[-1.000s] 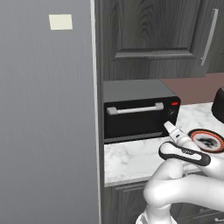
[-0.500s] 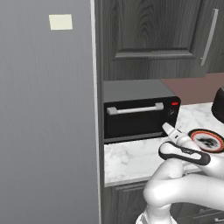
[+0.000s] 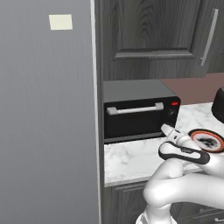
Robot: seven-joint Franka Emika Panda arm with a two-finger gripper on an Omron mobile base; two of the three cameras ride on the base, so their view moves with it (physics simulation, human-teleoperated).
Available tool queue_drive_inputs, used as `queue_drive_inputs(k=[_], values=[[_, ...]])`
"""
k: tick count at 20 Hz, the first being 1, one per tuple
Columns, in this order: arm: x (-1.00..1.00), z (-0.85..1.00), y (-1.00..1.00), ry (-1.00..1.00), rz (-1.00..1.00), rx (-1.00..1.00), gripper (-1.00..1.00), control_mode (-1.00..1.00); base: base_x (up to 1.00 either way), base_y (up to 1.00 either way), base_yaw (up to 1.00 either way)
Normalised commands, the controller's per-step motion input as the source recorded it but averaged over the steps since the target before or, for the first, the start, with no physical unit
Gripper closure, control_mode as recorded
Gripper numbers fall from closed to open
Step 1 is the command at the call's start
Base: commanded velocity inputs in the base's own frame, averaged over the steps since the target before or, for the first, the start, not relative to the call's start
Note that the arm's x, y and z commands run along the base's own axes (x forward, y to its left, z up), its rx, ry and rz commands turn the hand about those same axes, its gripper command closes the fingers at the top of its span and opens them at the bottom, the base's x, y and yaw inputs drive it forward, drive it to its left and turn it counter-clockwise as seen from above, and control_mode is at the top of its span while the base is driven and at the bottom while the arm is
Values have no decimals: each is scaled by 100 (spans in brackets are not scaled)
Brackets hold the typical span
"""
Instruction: Pull the toaster oven rack outwards. Pick up the baguette from the plate and place it on the toaster oven rack. Close the toaster oven door fully and set the temperature to the lowest setting.
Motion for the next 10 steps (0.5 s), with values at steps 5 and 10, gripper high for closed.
queue_drive_inputs(k=[5,10], values=[[0,-9,0,0,0,-13,100,-100,0,0,0],[0,-12,0,0,0,-14,100,-100,0,0,0]])
